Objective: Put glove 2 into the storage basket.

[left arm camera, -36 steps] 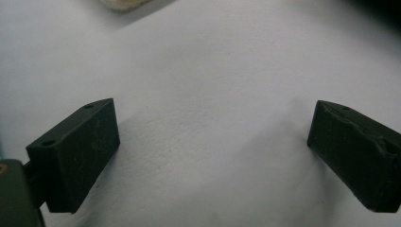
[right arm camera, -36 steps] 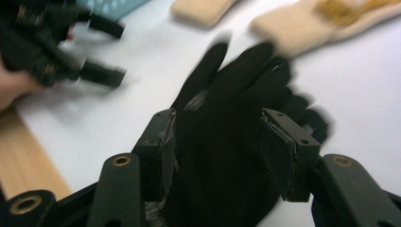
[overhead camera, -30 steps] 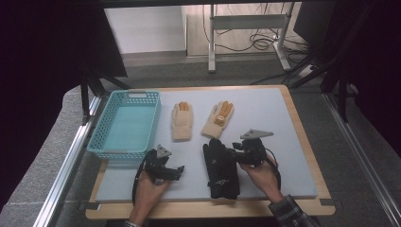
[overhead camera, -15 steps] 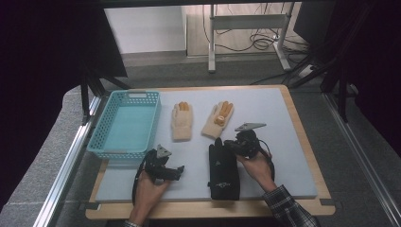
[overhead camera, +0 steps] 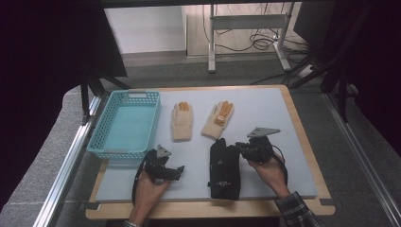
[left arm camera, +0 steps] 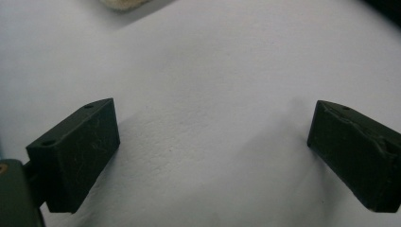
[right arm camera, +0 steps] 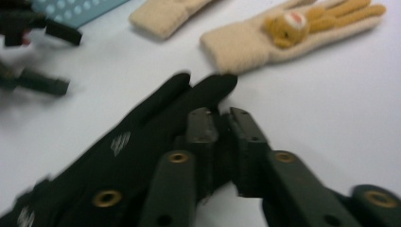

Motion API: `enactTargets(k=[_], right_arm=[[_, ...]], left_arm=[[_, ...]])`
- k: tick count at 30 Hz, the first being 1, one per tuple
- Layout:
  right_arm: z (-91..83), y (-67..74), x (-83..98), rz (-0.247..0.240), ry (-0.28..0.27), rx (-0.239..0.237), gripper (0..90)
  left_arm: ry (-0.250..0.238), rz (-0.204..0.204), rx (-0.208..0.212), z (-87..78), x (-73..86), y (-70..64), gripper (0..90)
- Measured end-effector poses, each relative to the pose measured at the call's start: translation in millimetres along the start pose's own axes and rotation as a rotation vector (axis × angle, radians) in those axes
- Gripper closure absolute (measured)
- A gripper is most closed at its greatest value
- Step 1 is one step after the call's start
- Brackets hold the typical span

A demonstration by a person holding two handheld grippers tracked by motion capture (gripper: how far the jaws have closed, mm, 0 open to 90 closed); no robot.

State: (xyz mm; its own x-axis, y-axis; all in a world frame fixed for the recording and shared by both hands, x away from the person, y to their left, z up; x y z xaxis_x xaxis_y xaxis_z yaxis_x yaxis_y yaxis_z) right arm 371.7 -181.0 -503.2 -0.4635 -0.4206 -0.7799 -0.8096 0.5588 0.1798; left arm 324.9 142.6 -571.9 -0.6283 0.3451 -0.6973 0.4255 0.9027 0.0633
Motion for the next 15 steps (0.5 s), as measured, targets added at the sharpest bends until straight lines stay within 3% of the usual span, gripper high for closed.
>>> enactTargets(k=[2,7,15], right_arm=[[-9.4,3.1,14.9,-0.009,0.036,-0.018,88.1],[-15.5,6.6,38.0,-0.008,0.081,-0.043,88.3],[-11.3,28.3,67.8,-0.036,0.134,-0.134,88.2]], left_arm=[[0.0,-0.001,0.001,-0.1,0.0,0.2,3.7],[-0.004,0.004,-0.001,-3.0,1.3,-0.6,6.0],[0.009,-0.001,-0.001,-14.7,13.7,0.9,5.2]])
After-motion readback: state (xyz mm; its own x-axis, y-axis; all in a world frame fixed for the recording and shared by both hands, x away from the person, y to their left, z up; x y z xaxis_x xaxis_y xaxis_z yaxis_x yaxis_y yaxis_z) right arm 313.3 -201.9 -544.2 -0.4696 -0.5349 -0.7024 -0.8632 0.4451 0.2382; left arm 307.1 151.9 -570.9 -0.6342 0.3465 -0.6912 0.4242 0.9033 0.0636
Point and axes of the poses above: each handheld gripper's, and its own axes: z roughly forward along the jaws, x roughly out of its underside, y roughly to its left, the point moved 3 cm from there along z, roughly forward along the jaws, and after that the axes turned 9 degrees about -x, right-handed, at the moved point
